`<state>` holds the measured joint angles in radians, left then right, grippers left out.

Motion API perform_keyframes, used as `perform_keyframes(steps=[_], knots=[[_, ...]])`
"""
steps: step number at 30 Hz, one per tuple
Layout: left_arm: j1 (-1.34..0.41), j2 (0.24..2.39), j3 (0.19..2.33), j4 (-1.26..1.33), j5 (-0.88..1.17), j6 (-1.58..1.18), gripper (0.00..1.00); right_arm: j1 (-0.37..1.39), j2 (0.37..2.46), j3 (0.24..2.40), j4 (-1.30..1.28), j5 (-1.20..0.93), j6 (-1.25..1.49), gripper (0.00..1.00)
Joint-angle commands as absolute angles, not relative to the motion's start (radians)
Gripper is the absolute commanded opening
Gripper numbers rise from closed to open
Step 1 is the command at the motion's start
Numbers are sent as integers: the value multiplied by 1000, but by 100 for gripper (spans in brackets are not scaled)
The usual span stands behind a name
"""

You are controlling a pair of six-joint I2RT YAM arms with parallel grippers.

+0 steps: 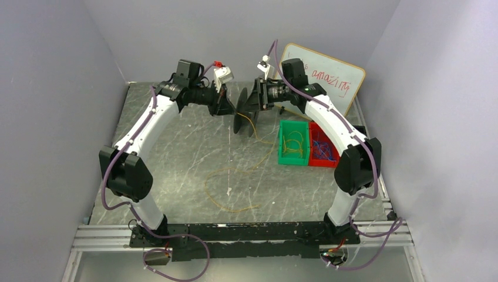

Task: Wrap the cables

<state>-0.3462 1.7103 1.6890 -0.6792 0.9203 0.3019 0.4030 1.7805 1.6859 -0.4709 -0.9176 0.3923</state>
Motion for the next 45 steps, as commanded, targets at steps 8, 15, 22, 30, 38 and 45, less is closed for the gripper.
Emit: perform_keyframes(steps=[8, 15, 22, 30, 38, 45], knots=[[-351, 1662, 1697, -688, 965, 316, 3, 422, 1799, 1703, -489, -917, 340, 37], [-351, 1662, 1695, -688, 966, 318, 2, 422, 1793, 1689, -474, -913, 349, 20], [-351, 1664, 1702, -691, 971, 316, 3, 424, 1816, 1702, -485, -920, 348, 27], [-350, 1664, 1701, -693, 962, 322, 3, 425, 1806, 1688, -484, -928, 345, 17], [-348, 1667, 1702, -693, 959, 325, 3, 423, 1805, 1677, -486, -931, 339, 12], [-347, 1676, 1703, -679, 940, 308, 3, 423, 1817, 1701, -502, -931, 339, 0]])
